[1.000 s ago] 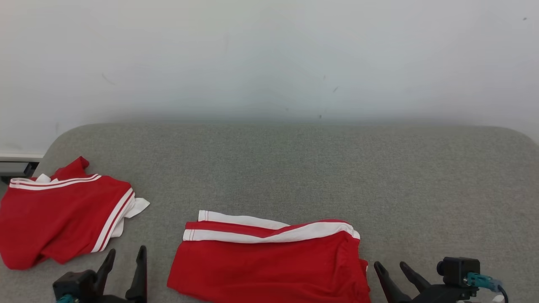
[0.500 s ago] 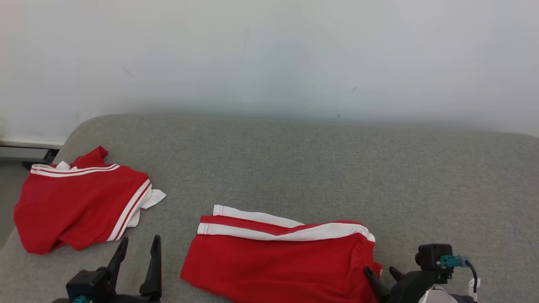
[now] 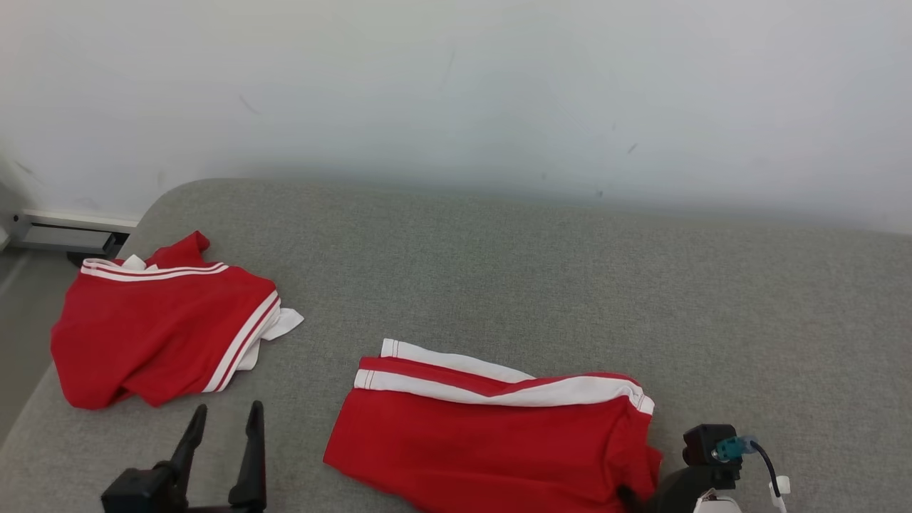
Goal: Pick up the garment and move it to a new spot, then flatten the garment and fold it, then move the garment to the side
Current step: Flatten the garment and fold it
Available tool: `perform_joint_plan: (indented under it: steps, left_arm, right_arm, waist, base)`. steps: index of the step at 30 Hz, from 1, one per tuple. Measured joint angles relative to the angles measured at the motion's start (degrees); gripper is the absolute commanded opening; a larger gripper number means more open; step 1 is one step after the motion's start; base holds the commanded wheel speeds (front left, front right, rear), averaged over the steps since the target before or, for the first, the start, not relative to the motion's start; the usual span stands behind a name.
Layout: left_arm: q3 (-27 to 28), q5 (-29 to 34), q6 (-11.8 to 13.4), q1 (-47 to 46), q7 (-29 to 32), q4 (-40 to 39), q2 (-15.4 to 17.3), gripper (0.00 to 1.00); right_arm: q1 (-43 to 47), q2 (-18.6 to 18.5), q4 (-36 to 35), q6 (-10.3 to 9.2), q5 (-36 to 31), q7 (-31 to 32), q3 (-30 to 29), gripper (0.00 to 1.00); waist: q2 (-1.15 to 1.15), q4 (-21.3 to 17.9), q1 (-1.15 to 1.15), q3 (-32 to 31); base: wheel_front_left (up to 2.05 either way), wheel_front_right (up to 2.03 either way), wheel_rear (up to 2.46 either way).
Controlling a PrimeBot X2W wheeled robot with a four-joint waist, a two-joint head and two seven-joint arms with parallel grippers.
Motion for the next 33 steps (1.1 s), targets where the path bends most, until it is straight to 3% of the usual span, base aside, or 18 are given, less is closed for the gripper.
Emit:
perform_joint_plan:
  steps: [8, 14, 18, 23, 27, 33]
  left_arm:
    - [2.8, 0.1, 0.0, 2.4, 0.0, -0.8, -0.1, 1.0]
    - [2.7, 0.5, 0.0, 2.4, 0.0, -1.7, -1.0, 1.0]
    - [2.6, 0.5, 0.0, 2.3, 0.0, -2.0, -1.4, 1.0]
    - [2.5, 0.5, 0.0, 2.3, 0.0, -2.0, -1.5, 1.0]
    - [2.4, 0.5, 0.0, 2.3, 0.0, -1.8, -1.8, 1.0]
    - [0.9, 0.5, -0.1, 2.0, 0.0, -1.1, -3.0, 1.0]
  right_arm:
    - [-2.9, -0.8, 0.4, 0.01, -0.4, 0.5, -0.8, 0.0]
    - [-4.0, -8.2, -0.3, 0.01, -0.4, 0.5, -4.5, 0.0]
    - [-3.9, -10.4, -1.8, 0.58, -0.3, 1.2, -5.6, 0.0]
    - [-4.4, -10.1, -5.6, 4.04, 3.7, 3.6, -5.9, 0.0]
    - [-5.4, -7.7, -9.4, 7.69, 8.5, 6.9, -5.4, 0.0]
    - [-5.7, -4.9, -13.6, 10.26, 15.5, 12.1, -5.3, 0.0]
  waist:
    - [0.0, -1.2, 0.0, 0.5]
    - [0.0, -2.8, 0.0, 0.6]
    - [0.0, -3.6, 0.0, 0.8]
    - [0.0, -4.5, 0.0, 0.9]
    - [0.0, -5.0, 0.0, 0.7]
    - [0.0, -4.8, 0.0, 0.3]
  base:
    - [0.0, 0.0, 0.0]
    - [0.0, 0.0, 0.0]
    - [0.0, 0.0, 0.0]
    - [0.0, 0.0, 0.0]
    - [0.0, 0.0, 0.0]
    - [0.0, 0.0, 0.0]
